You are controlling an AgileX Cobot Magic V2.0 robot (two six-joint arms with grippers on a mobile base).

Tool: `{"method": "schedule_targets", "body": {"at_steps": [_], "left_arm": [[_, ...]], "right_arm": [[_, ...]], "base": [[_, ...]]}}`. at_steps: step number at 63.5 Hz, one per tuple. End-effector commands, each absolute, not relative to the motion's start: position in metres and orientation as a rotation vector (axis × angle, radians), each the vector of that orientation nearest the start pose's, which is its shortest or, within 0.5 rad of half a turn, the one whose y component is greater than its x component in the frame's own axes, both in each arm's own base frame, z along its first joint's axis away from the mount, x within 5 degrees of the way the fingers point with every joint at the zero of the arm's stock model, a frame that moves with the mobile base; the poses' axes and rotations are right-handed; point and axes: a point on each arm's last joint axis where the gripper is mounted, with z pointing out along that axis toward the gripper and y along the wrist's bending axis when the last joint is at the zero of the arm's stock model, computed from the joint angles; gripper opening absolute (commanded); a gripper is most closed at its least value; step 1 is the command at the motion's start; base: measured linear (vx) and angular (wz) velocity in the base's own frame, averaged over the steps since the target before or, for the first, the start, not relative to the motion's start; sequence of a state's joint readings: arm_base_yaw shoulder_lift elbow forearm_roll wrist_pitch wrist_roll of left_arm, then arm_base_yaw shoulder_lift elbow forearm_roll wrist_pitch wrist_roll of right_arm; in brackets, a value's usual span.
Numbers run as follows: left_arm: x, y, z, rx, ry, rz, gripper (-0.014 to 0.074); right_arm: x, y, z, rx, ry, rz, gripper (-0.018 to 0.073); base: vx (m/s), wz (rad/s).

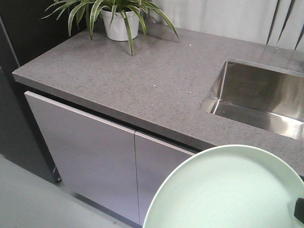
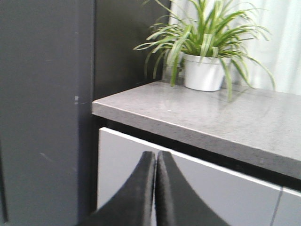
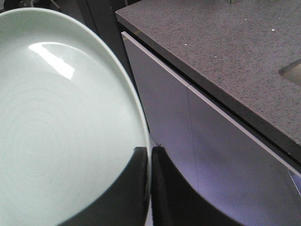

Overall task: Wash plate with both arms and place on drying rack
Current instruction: 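Drive the held plate up to the steel sink counter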

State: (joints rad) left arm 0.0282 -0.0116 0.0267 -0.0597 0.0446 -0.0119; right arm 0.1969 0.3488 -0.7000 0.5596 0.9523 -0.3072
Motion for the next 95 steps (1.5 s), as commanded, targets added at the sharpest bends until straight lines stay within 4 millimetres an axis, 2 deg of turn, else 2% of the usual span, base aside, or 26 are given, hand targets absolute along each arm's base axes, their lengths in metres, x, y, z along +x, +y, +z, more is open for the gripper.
{"method": "schedule_targets", "body": {"at_steps": [1,95], "left_arm": [[0.0536,0.0013,0.2169,-0.078,1.427,-0.052,-0.0006],[0.0536,0.0013,0.2169,-0.078,1.427,-0.052,-0.0006]], "right_arm": [[0.0344,0.0465,0.3597,-0.402,1.884,0.612,-0.0001],[0.0344,0.0466,0.3598,-0.402,1.884,0.613,-0.0001]], "base": [[0.02,-0.25],[0.03,-0.20]]}}
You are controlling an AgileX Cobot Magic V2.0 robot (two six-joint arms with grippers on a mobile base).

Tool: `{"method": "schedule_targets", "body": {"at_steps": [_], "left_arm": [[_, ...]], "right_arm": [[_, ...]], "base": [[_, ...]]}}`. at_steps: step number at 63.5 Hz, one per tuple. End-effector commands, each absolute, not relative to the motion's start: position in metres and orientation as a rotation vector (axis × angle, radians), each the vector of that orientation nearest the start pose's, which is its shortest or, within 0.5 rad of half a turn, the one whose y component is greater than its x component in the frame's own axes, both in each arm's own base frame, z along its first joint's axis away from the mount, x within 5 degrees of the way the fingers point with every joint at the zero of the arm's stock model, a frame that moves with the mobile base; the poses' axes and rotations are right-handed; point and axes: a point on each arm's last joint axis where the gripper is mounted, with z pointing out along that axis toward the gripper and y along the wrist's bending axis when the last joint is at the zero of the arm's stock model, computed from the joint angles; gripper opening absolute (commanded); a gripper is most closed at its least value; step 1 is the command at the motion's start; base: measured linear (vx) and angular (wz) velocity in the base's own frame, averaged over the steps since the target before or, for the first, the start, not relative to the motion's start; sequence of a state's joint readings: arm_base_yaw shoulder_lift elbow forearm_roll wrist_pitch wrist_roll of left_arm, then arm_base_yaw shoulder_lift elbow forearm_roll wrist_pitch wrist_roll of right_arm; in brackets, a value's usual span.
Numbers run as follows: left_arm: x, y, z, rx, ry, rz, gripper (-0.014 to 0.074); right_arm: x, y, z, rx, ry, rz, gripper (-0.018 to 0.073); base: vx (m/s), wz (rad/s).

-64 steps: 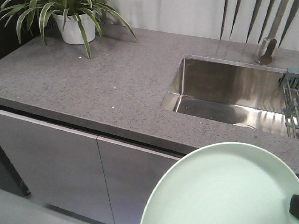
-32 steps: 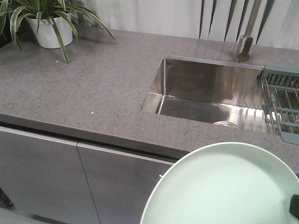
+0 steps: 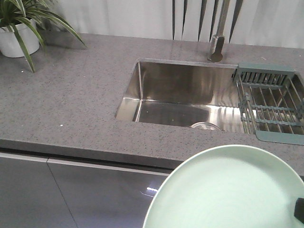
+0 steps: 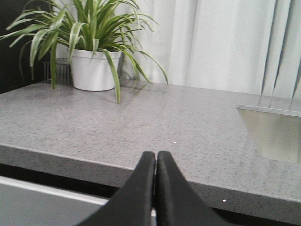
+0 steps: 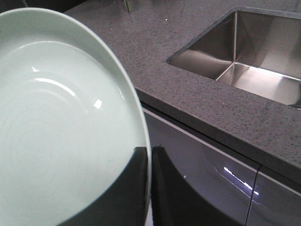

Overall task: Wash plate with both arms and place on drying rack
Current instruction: 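Drive the held plate up to the steel sink counter, then hold the plate in the right gripper while aligning the base at the sink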

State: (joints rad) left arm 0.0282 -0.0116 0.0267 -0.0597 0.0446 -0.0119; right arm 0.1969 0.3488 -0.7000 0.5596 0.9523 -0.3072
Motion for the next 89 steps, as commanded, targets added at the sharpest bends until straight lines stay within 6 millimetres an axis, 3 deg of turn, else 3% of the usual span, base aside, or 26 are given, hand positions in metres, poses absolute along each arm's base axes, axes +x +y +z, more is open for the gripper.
{"method": "schedule_targets", "body": {"at_steps": [1,89], "left_arm": [[0.0536,0.0013,0.2169,-0.078,1.427,-0.052,-0.0006],[0.0536,0.0013,0.2169,-0.078,1.427,-0.052,-0.0006]], "right_arm": [[0.0344,0.0466,0.3598,-0.402,1.884,0.613,-0.0001],[0.0344,0.0466,0.3598,-0.402,1.884,0.613,-0.0001]], "base": [[0.05,-0.20],[0.05,-0.06]]}}
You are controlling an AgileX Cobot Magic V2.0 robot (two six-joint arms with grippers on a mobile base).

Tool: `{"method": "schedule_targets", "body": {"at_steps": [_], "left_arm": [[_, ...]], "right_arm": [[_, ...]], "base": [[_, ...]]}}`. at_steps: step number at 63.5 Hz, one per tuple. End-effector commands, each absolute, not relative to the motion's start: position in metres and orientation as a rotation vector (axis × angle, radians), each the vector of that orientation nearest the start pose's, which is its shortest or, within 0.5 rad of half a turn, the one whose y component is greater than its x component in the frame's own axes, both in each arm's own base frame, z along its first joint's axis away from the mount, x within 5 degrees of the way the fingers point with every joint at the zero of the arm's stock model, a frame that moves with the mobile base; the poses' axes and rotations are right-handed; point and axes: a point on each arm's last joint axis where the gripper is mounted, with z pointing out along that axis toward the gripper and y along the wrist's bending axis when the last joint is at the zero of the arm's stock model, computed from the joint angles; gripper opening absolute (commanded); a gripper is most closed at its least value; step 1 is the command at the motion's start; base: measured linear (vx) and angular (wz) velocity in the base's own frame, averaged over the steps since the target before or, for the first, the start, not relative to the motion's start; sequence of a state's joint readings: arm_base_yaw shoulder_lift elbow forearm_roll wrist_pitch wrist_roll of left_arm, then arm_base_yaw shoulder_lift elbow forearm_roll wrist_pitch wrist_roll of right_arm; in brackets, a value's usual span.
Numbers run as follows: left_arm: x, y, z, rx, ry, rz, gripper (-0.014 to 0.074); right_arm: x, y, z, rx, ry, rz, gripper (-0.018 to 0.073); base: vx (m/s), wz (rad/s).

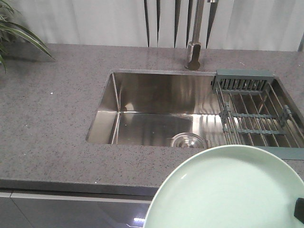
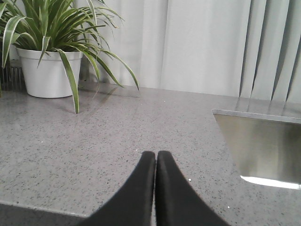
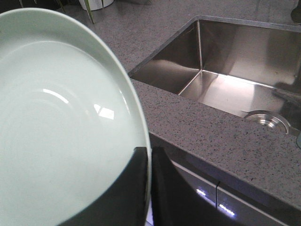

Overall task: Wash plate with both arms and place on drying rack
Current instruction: 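Hold the plate in the right gripper while aligning the base at the sink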

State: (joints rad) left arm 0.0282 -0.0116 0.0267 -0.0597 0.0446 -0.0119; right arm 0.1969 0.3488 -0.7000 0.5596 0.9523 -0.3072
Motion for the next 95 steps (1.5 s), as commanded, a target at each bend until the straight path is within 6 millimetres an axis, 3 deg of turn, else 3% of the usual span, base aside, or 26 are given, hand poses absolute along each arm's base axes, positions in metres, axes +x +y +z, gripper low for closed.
{"method": "schedule_targets", "body": {"at_steps": [1,95], "left_arm": [[0.0536,0.0013,0.2169,-0.078,1.427,-0.052,-0.0006],[0.0536,0.0013,0.2169,-0.078,1.427,-0.052,-0.0006]], "right_arm": [[0.0344,0.0466,0.3598,-0.402,1.884,0.613,-0.0001],[0.0344,0.0466,0.3598,-0.402,1.884,0.613,-0.0001]], "base": [[0.06,0.00],[0.04,-0.01]]}}
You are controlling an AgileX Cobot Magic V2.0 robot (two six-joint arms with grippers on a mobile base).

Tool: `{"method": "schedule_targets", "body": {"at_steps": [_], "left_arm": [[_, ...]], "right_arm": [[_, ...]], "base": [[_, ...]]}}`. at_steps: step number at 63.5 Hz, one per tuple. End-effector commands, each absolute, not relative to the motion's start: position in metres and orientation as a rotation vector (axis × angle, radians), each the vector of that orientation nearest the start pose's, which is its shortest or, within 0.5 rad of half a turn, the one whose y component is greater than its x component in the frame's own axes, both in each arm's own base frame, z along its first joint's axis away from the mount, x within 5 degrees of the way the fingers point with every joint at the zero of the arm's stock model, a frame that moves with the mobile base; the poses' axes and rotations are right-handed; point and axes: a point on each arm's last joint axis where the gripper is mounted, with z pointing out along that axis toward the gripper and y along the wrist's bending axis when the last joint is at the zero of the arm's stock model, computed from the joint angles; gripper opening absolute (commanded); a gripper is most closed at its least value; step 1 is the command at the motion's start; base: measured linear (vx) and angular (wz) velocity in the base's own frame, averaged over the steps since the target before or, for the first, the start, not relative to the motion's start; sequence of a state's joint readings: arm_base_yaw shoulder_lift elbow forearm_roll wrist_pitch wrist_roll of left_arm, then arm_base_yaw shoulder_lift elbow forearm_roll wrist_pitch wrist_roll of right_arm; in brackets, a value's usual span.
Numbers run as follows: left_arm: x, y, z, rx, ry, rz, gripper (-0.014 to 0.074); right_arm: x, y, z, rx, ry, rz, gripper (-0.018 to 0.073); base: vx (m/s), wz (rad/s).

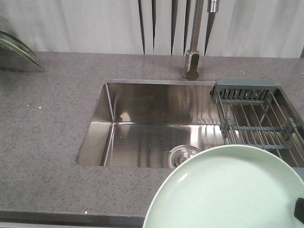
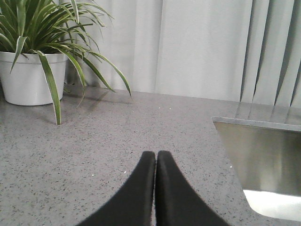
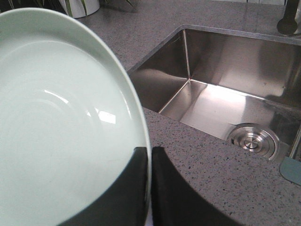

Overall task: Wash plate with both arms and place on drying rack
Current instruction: 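Hold the plate in the right gripper while aligning the base at the sink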

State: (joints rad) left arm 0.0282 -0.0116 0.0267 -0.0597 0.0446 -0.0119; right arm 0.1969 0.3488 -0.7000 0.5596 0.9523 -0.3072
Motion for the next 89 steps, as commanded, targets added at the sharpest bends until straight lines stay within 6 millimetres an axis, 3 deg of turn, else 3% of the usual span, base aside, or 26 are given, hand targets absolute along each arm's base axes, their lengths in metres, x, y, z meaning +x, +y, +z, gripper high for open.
{"method": "schedule_targets", "body": {"at_steps": [1,89], "left_arm": [[0.0536,0.0013,0.2169,-0.078,1.427,-0.052,-0.0006],[0.0536,0.0013,0.2169,-0.078,1.427,-0.052,-0.0006]], "right_arm": [[0.0344,0.0466,0.3598,-0.402,1.884,0.613,-0.0001],[0.0344,0.0466,0.3598,-0.402,1.884,0.613,-0.0001]], "base": [[0.02,-0.02],[0.03,-0.03]]}}
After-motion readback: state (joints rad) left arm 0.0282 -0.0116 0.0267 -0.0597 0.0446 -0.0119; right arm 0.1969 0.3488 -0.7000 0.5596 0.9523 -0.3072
